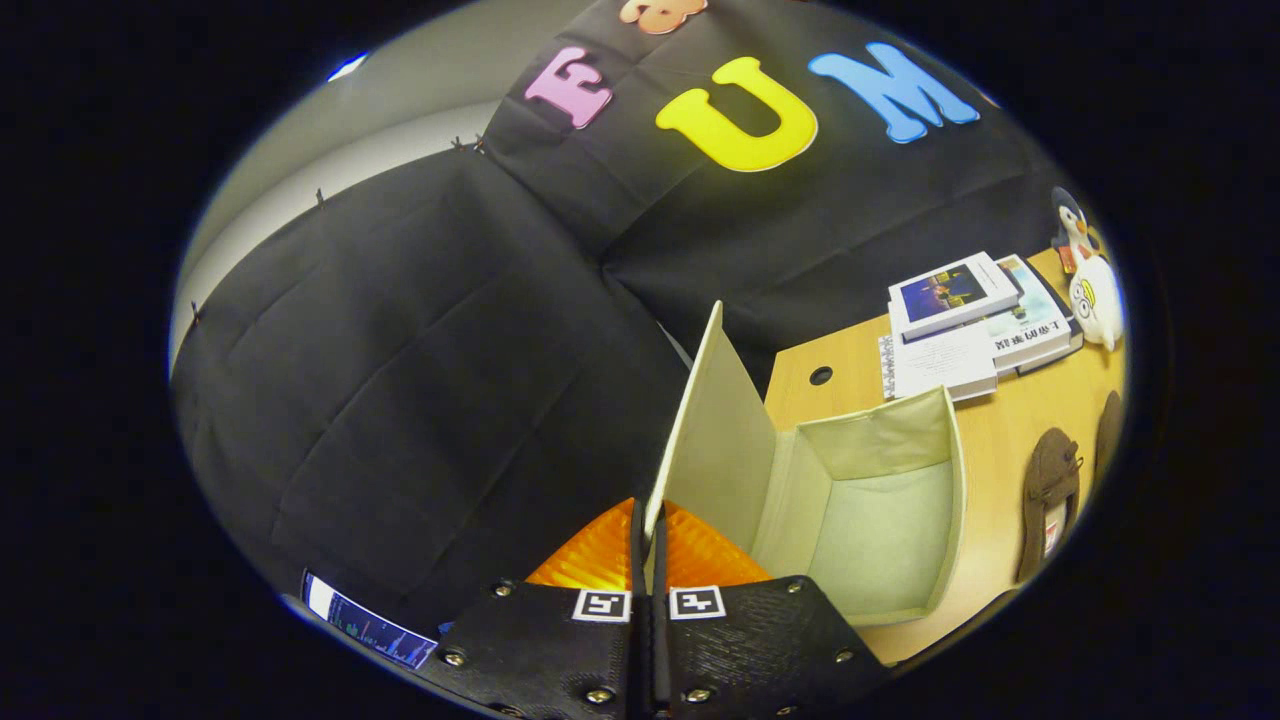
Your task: Open the storage box then place both shoes into the box .Put the left shoe in first, then the right shoe, with the right side of both shoes facing outward in a uniform manner.
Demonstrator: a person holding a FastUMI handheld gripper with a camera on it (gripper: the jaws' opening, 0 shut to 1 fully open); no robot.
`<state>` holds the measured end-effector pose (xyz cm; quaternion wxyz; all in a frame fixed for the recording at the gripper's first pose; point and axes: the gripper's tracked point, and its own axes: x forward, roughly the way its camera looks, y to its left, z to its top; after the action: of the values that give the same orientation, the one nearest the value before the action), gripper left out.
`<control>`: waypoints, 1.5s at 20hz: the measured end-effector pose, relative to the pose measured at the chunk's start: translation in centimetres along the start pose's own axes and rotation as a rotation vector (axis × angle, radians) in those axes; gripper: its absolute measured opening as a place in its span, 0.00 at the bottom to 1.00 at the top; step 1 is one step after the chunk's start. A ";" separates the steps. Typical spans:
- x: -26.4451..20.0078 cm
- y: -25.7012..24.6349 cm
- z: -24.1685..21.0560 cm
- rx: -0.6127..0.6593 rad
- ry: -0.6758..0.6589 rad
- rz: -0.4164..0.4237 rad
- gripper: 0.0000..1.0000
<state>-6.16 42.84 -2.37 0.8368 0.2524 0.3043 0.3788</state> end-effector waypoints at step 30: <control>-5.2 -12.0 5.1 -0.404 -0.082 -0.345 0.97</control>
<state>0.39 30.76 -5.02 0.9339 0.0400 0.2271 0.2731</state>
